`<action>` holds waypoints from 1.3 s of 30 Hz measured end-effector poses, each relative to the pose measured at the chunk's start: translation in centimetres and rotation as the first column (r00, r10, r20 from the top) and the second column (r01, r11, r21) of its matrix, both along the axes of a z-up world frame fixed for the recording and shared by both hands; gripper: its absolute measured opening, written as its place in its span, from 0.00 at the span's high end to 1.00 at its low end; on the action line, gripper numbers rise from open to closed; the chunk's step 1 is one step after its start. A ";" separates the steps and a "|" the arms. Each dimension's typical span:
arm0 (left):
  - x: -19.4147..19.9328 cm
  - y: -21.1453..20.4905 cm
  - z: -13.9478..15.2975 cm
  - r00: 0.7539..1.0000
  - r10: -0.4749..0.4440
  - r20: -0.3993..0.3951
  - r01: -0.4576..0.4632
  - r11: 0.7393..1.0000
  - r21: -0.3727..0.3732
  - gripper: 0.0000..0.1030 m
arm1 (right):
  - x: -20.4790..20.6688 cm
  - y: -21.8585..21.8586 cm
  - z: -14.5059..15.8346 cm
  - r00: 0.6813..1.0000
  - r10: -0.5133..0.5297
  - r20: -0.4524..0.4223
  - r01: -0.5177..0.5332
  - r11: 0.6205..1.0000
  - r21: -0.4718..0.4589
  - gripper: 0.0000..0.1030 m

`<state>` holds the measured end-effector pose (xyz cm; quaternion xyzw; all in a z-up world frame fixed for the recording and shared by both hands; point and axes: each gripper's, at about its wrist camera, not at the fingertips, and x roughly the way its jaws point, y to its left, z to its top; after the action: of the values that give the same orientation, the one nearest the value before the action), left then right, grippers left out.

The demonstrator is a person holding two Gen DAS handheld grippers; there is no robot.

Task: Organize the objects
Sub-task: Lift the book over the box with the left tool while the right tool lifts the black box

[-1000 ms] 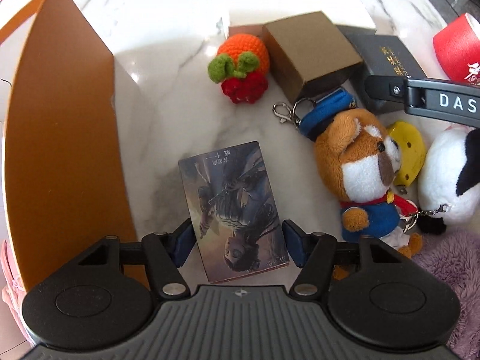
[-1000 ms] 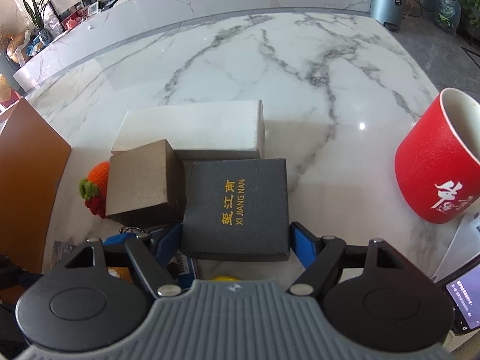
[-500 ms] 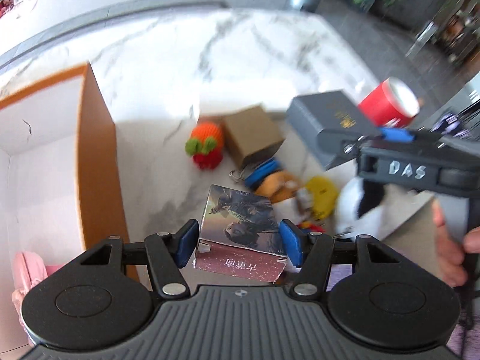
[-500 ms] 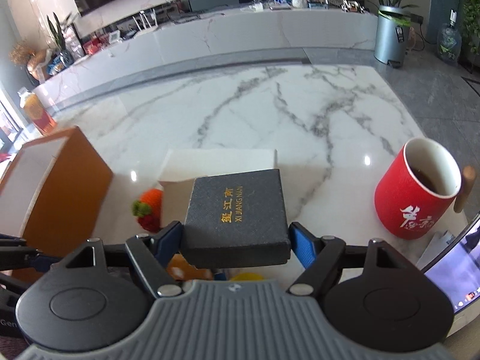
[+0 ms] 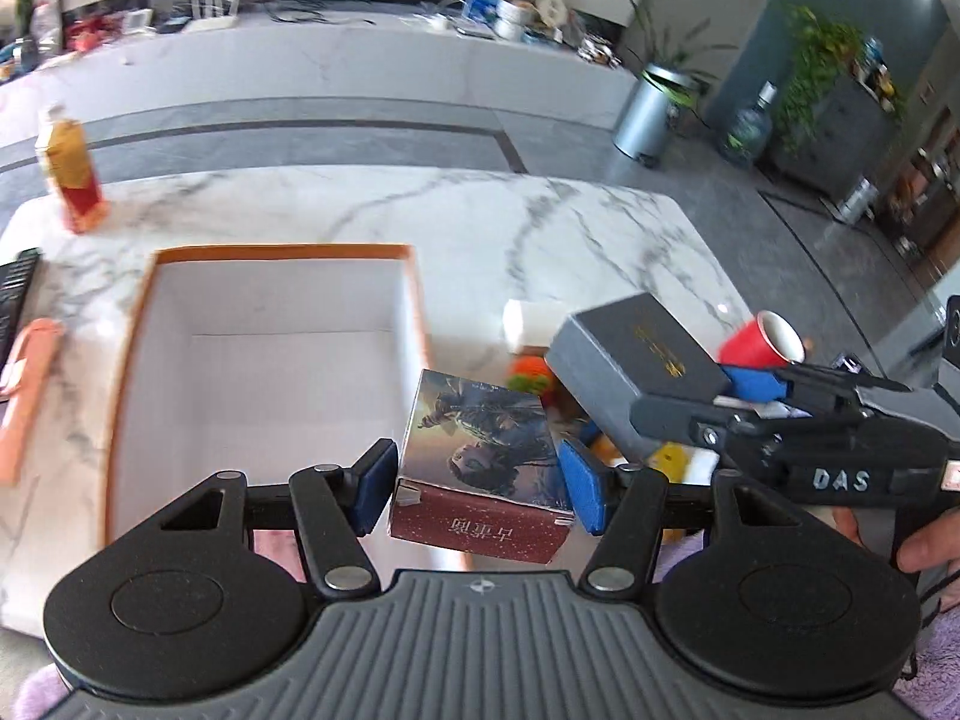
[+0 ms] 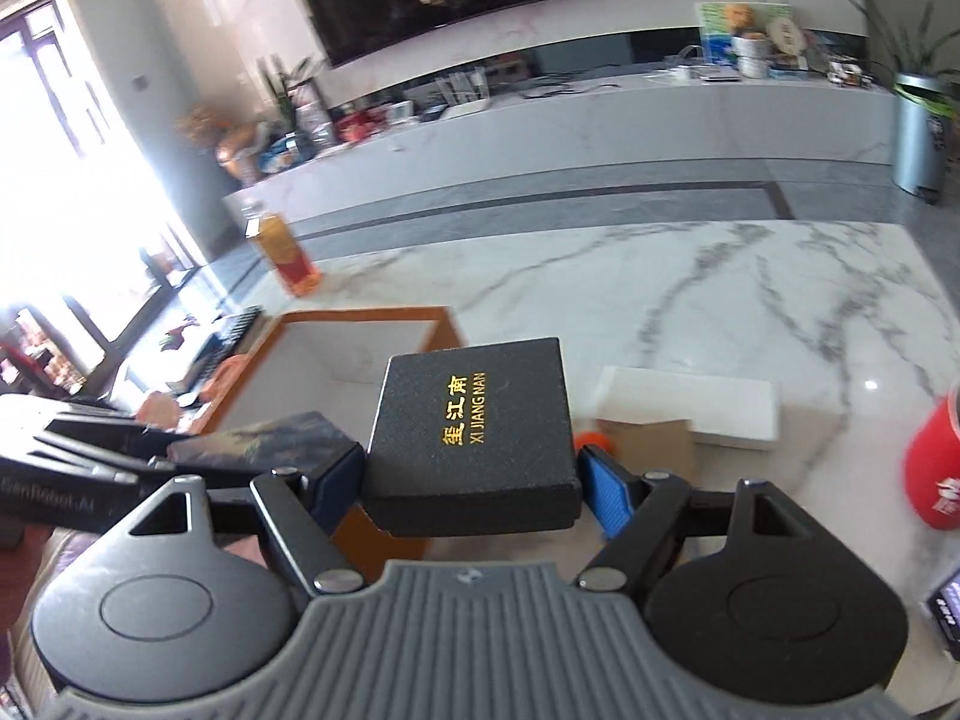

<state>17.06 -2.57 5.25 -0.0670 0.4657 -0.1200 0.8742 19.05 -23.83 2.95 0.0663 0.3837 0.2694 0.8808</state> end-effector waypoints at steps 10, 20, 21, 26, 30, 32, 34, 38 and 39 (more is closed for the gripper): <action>-0.5 6.3 -3.9 0.995 0.093 -0.031 -0.096 0.989 -0.116 0.33 | -1.2 9.2 0.1 0.987 0.163 -0.006 -0.163 0.983 -0.088 0.24; -0.5 10.1 -4.8 0.993 0.113 -0.018 -0.113 0.993 -0.017 0.33 | 0.4 14.5 -2.5 0.977 0.199 -0.073 -0.209 0.961 -0.182 0.24; -0.7 10.3 -4.9 0.994 0.111 -0.018 -0.111 0.994 0.005 0.33 | 0.6 15.0 -2.8 0.976 0.202 -0.080 -0.214 0.960 -0.183 0.24; -1.9 9.8 -5.8 0.996 0.094 -0.009 -0.092 0.989 0.113 0.33 | 1.4 17.4 -4.3 0.968 0.224 -0.112 -0.243 0.950 -0.196 0.24; -2.4 10.1 -6.7 0.994 0.110 -0.018 -0.107 0.986 0.127 0.33 | 1.9 18.4 -5.2 0.965 0.229 -0.126 -0.253 0.940 -0.230 0.24; -2.6 10.1 -7.1 0.992 0.123 -0.018 -0.118 0.980 0.161 0.33 | 2.0 18.6 -5.5 0.963 0.231 -0.138 -0.259 0.936 -0.240 0.24; -2.9 9.7 -7.2 0.993 0.118 -0.004 -0.115 0.971 0.210 0.33 | 2.1 18.9 -5.7 0.960 0.241 -0.144 -0.271 0.931 -0.246 0.24; -3.6 8.1 -7.3 0.998 0.061 0.027 -0.066 0.943 0.326 0.33 | 2.0 19.3 -6.2 0.956 0.251 -0.148 -0.283 0.924 -0.259 0.24; -3.8 7.5 -7.3 0.999 0.033 0.038 -0.045 0.928 0.371 0.33 | 2.0 19.4 -6.3 0.957 0.251 -0.148 -0.282 0.923 -0.262 0.24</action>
<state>13.28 4.92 -2.04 0.0922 0.4648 -0.0134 0.8805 21.05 -4.47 -3.36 -0.0971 0.4721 0.3256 0.8135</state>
